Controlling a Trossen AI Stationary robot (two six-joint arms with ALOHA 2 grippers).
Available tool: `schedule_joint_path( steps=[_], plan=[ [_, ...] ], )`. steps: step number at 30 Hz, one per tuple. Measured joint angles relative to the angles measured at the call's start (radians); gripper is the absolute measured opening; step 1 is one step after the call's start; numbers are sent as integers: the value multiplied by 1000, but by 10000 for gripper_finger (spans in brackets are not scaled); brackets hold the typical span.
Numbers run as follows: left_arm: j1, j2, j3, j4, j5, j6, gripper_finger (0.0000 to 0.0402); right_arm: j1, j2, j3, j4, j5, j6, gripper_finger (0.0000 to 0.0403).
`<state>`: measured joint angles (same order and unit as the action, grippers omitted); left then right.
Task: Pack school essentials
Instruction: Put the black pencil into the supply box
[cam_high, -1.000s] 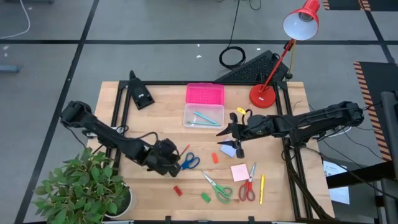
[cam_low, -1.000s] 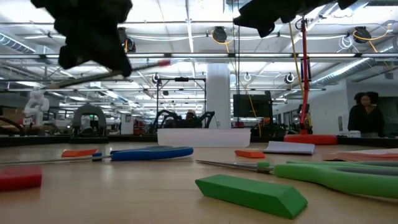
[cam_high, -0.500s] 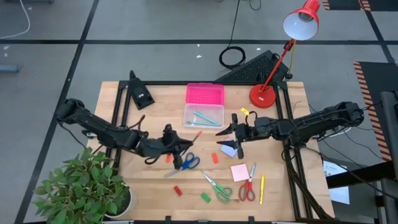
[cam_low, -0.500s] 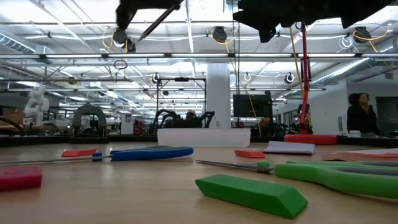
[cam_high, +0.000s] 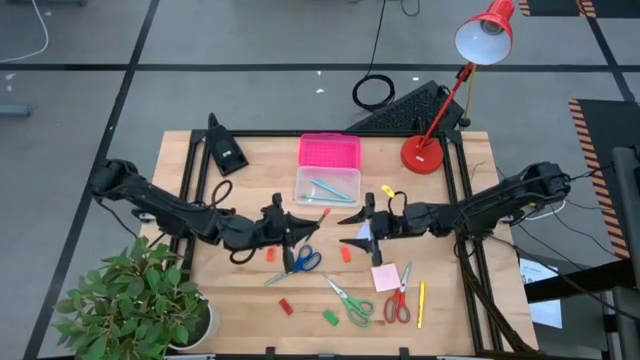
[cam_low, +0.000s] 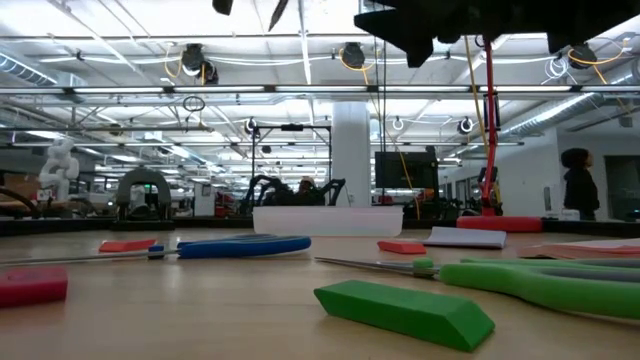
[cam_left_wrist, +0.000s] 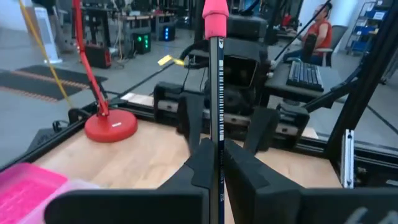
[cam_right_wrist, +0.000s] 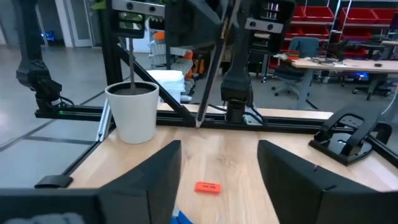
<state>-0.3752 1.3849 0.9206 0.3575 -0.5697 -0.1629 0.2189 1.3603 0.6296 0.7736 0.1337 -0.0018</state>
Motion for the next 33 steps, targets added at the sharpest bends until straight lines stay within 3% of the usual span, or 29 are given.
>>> schedule_joint_path(
  steps=[7,17,33],
  plan=[
    [2,96,-14,214,29,88,24,-1,59,0,53,-3,16,245],
    [16,199,-13,462,29,204,24,-1,75,1,84,-32,-8,249],
    [32,232,-13,527,178,218,24,-1,75,1,91,-113,-9,249]
  ],
)
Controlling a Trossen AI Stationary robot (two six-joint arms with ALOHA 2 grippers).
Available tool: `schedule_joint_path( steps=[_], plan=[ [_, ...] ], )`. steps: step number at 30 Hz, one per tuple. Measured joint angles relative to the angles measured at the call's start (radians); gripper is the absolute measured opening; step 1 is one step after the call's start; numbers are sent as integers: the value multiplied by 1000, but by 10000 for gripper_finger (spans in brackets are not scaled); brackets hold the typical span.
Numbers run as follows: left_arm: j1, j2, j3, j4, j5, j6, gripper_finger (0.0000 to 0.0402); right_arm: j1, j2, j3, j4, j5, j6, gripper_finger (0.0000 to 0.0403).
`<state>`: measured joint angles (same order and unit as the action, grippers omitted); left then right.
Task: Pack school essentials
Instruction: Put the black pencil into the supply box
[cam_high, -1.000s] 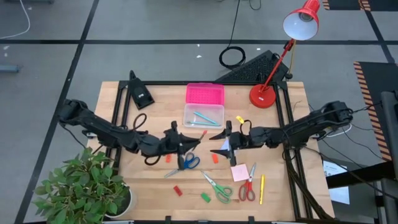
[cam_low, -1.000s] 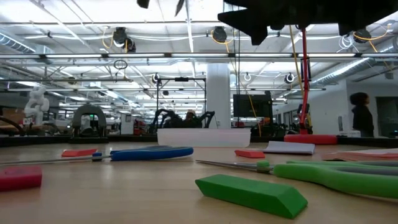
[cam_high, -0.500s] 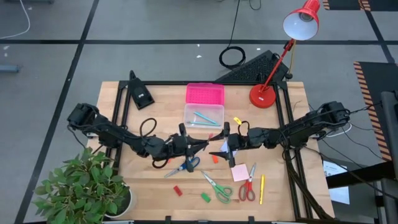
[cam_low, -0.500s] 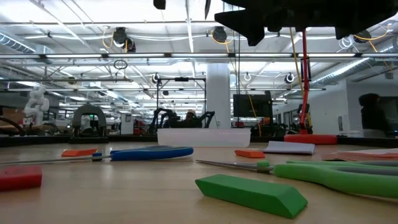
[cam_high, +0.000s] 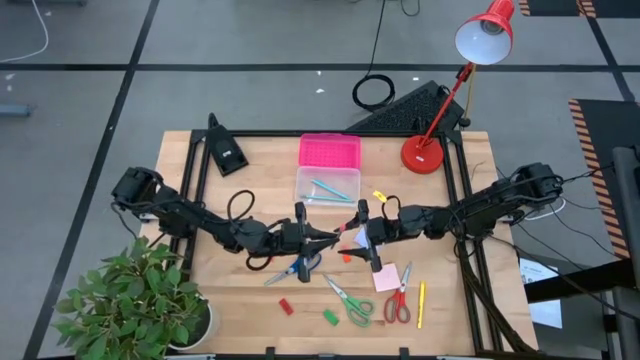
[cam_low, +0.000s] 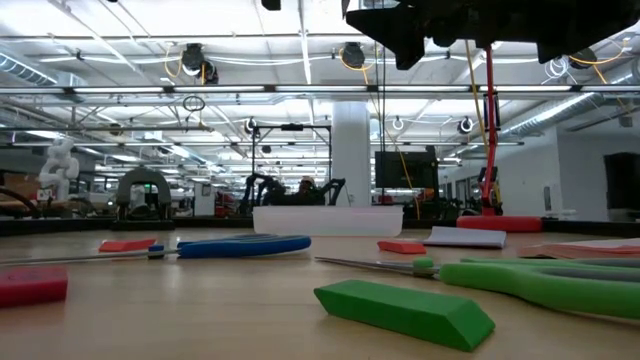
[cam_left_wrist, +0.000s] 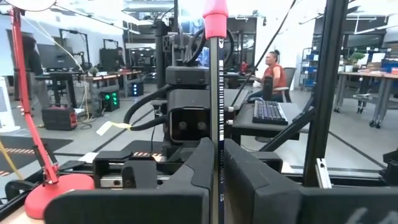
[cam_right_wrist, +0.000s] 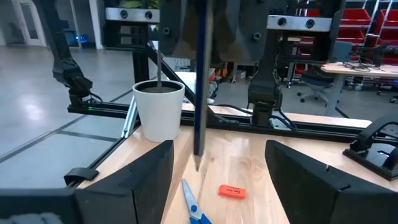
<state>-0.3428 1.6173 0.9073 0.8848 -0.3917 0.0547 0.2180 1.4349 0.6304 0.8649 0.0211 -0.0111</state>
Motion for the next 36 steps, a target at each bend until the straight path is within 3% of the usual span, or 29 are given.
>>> schedule_joint_path(
  steps=[12,18,36],
  plan=[
    [20,0,0,8,3,15,24,0,0,0,-1,-25,25,249],
    [61,0,0,3,113,-22,24,0,0,0,16,-24,26,243],
    [72,0,0,2,131,-34,24,-1,0,0,95,-23,48,100]
  ],
)
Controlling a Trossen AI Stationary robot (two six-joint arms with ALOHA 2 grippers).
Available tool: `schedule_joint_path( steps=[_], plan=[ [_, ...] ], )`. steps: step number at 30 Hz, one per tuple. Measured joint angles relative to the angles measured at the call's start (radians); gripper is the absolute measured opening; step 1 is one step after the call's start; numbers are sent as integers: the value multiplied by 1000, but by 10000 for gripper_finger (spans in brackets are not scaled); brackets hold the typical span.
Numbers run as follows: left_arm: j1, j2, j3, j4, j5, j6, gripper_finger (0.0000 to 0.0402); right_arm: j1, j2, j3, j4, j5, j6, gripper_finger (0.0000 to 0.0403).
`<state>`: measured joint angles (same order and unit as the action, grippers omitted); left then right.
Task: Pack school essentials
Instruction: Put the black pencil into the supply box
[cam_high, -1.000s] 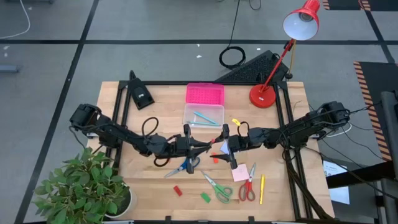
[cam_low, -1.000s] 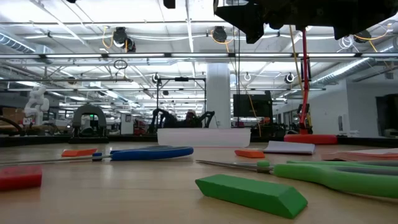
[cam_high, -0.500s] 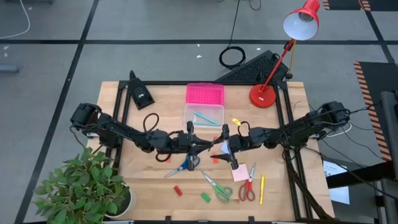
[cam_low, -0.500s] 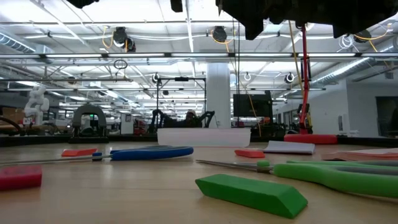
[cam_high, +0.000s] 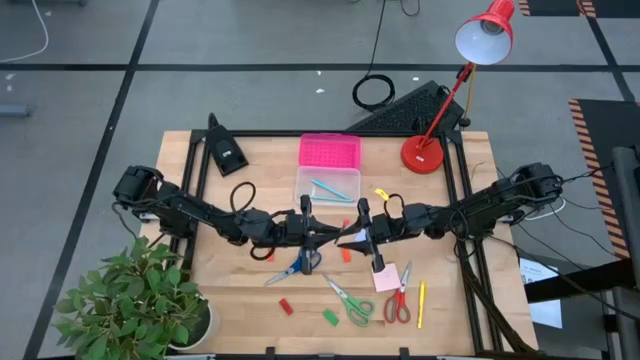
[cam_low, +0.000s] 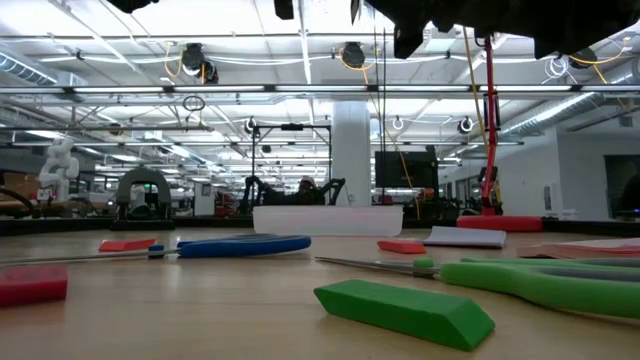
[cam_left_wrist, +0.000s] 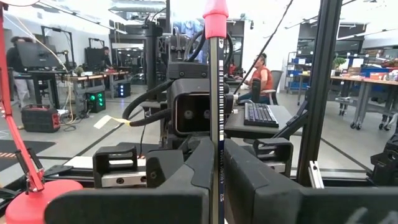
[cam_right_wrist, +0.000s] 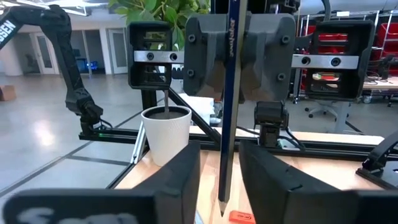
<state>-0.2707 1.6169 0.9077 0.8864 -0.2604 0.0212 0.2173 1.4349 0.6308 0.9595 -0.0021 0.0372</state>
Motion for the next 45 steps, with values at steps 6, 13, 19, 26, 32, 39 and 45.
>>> schedule_joint_path(
  steps=[6,13,19,26,32,39,45],
  plan=[
    [0,0,0,0,-1,0,24,0,0,0,1,0,-2,83],
    [0,0,0,7,-44,-7,24,0,4,0,5,4,-3,90],
    [0,0,0,10,-49,-8,24,-3,44,0,65,5,4,78],
    [-2,0,0,10,-55,-4,24,-21,84,0,118,4,23,44],
    [-6,0,1,-2,-56,15,24,-21,78,0,106,3,23,16],
    [-44,-19,1,-101,-136,91,90,-32,77,0,83,1,23,20],
    [-90,-124,1,-418,-341,-49,180,-82,13,0,-9,5,23,18]
  ],
)
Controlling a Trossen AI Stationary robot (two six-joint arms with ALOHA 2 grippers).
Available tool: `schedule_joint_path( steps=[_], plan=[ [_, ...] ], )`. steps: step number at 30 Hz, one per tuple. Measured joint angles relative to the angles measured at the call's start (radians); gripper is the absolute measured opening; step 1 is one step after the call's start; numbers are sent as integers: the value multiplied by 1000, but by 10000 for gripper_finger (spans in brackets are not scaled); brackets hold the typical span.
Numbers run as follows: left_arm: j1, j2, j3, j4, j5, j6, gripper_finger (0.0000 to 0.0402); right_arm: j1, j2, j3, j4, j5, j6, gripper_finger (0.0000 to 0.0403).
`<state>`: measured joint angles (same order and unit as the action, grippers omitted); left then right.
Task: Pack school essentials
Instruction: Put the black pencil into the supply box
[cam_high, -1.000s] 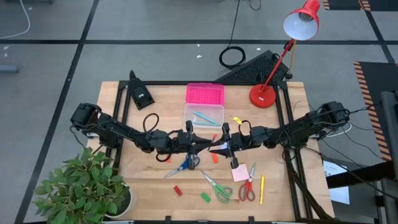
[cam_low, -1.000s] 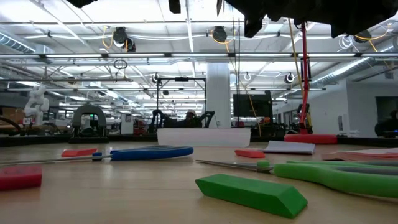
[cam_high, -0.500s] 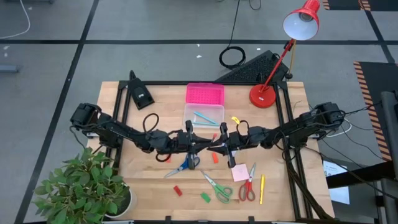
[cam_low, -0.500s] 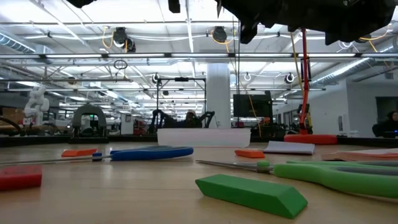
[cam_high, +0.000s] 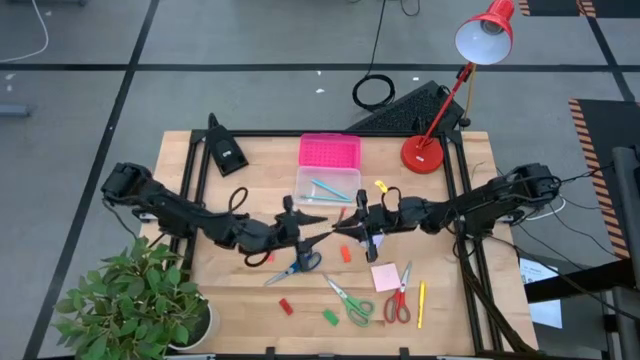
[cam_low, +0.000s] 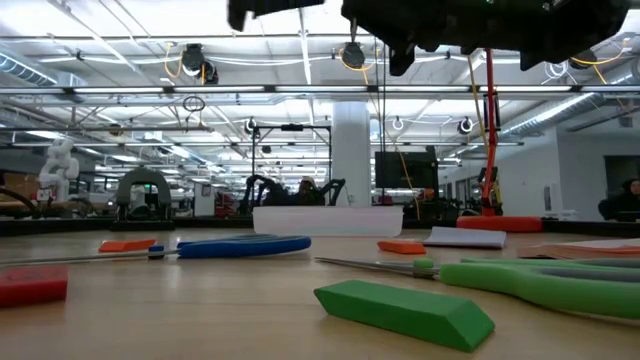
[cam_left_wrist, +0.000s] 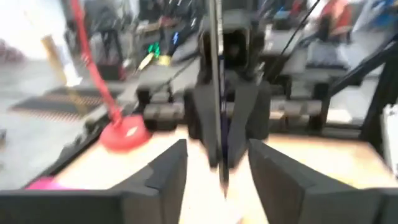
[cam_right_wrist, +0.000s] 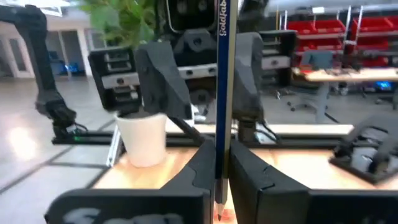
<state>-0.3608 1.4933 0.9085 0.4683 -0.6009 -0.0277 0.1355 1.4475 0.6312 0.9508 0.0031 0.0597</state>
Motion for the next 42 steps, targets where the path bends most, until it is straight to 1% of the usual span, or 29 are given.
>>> schedule_joint_path(
  steps=[1,4,6,10,13,15,18,22,25,34,42],
  plan=[
    [-8,-16,0,-42,-12,-31,189,-10,-16,0,-27,7,0,18],
    [-35,-65,0,-215,-21,-133,206,-35,-60,0,-93,81,-21,18],
    [-49,-75,0,-298,-24,-203,208,-53,-79,0,-137,122,-39,18],
    [-73,-71,-2,-433,-3,-304,209,-111,-93,0,-187,152,-53,18],
    [-75,-52,1,-453,29,-372,209,-170,-90,2,-237,154,-70,18],
    [-73,-40,-2,-484,33,-403,209,-210,-86,25,-320,155,-71,18],
    [-74,-29,0,-473,32,-434,209,-260,-63,75,-445,154,-73,18],
    [-72,-18,0,-488,44,-454,209,-306,0,130,-504,153,-98,18],
    [-72,-13,-1,-498,51,-454,209,-328,60,151,-523,152,-98,18],
    [-71,-14,-1,-495,77,-448,209,-374,224,153,-540,151,-91,23],
    [-58,-14,-1,-494,91,-418,209,-375,250,153,-571,150,-87,24]
  ],
)
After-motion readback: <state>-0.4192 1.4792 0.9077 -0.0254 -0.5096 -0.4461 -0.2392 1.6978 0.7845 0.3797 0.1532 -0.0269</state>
